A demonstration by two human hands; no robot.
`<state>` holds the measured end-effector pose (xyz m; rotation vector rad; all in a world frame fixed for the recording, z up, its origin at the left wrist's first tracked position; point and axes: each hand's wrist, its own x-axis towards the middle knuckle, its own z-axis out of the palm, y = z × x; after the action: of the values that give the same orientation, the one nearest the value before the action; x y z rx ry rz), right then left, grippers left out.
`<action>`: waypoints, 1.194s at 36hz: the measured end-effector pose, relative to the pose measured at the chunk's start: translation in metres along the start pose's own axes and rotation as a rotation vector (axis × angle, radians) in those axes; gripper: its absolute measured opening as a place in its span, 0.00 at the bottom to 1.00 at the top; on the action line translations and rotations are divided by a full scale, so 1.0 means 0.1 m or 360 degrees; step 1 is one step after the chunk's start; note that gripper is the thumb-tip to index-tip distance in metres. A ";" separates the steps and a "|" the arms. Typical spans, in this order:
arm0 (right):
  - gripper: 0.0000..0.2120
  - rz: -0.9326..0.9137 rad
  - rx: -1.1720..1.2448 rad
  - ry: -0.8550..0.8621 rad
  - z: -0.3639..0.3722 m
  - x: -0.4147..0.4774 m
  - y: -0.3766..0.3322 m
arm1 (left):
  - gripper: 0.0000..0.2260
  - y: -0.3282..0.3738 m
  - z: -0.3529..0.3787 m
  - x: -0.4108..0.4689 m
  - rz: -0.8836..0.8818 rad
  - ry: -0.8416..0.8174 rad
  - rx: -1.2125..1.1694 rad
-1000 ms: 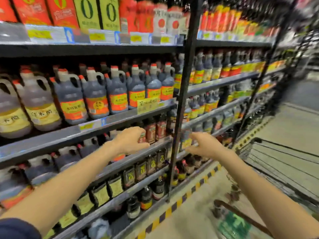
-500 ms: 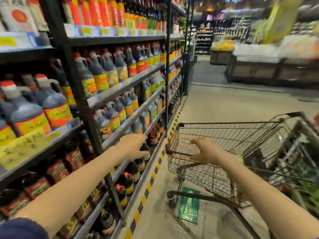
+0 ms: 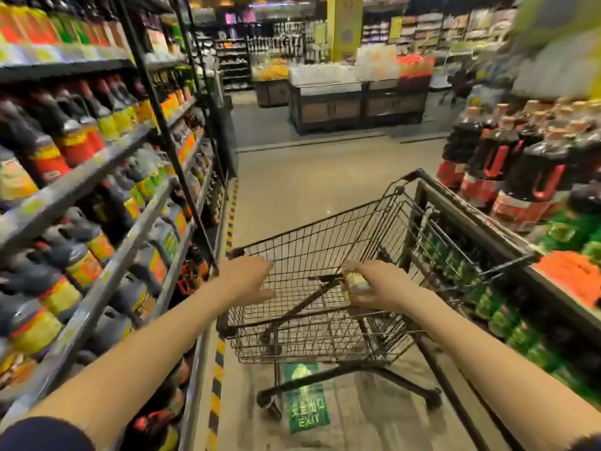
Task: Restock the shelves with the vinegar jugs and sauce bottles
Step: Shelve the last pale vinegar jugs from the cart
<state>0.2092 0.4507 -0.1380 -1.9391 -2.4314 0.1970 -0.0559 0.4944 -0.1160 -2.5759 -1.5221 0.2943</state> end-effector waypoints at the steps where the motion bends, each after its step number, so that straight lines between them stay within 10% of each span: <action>1: 0.18 0.0020 -0.0004 0.0002 0.00 0.01 0.09 | 0.27 0.05 0.01 0.12 0.0035 -0.0005 -0.0008; 21: 0.28 0.0090 -0.0156 -0.0212 0.18 0.87 2.18 | 0.23 1.14 0.21 2.35 0.0025 -0.0156 -0.0202; 43: 0.31 0.0222 0.0452 -0.0525 1.11 2.21 2.72 | 0.29 1.35 1.48 3.72 -0.0146 -0.0684 -0.0593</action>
<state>0.4117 0.7156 -0.2926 -2.0776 -2.2773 0.8789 0.1988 0.7579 -0.3250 -2.8409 -2.0008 0.6443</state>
